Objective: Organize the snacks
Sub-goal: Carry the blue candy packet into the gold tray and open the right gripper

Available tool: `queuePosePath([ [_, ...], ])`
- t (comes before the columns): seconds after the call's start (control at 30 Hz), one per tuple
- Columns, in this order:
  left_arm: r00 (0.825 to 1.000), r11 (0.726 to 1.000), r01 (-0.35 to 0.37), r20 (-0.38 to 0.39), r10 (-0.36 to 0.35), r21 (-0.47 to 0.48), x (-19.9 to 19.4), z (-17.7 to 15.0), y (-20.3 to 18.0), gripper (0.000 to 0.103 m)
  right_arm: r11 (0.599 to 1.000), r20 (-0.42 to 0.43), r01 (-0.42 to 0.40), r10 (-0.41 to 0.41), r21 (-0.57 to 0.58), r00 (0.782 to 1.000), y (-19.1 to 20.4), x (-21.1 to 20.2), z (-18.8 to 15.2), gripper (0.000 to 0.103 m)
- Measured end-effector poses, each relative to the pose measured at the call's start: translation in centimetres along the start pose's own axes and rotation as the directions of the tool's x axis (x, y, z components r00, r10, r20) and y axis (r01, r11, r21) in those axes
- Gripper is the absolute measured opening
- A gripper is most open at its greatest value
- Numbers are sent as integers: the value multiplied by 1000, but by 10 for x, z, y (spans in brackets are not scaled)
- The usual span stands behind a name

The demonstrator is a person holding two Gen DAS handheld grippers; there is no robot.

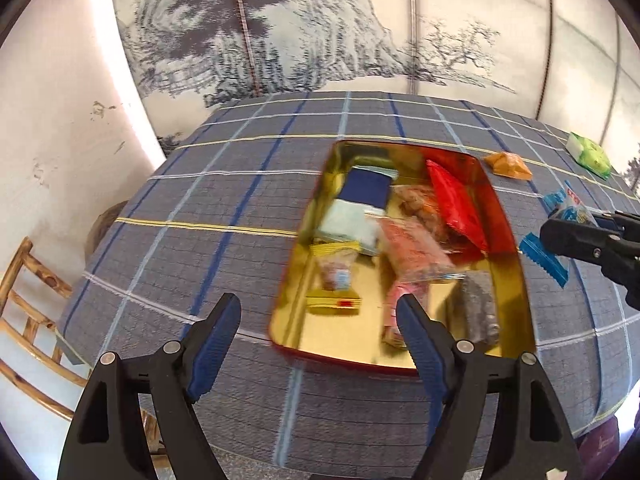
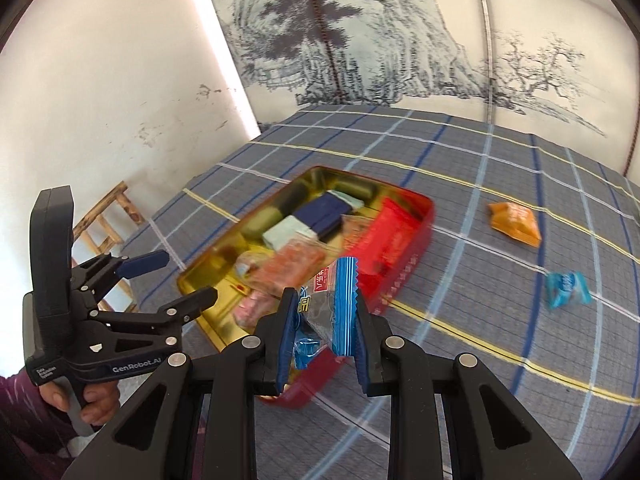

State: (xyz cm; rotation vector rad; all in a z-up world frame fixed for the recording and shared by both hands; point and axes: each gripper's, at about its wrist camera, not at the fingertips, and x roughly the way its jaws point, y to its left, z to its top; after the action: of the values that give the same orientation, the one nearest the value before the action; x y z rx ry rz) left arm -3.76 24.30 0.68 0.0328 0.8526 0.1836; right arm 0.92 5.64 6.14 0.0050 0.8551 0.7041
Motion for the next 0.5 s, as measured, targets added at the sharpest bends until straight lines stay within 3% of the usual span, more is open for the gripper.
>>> queuePosePath([
  [0.23,999,995,-51,-17,50,-83,5,-5,41,77,995,-47,-96,95,-17,994,32,39,18,26],
  [0.5,998,994,-64,-26,62,-92,5,-12,58,79,989,-119,-144,139,-35,983,58,83,25,26],
])
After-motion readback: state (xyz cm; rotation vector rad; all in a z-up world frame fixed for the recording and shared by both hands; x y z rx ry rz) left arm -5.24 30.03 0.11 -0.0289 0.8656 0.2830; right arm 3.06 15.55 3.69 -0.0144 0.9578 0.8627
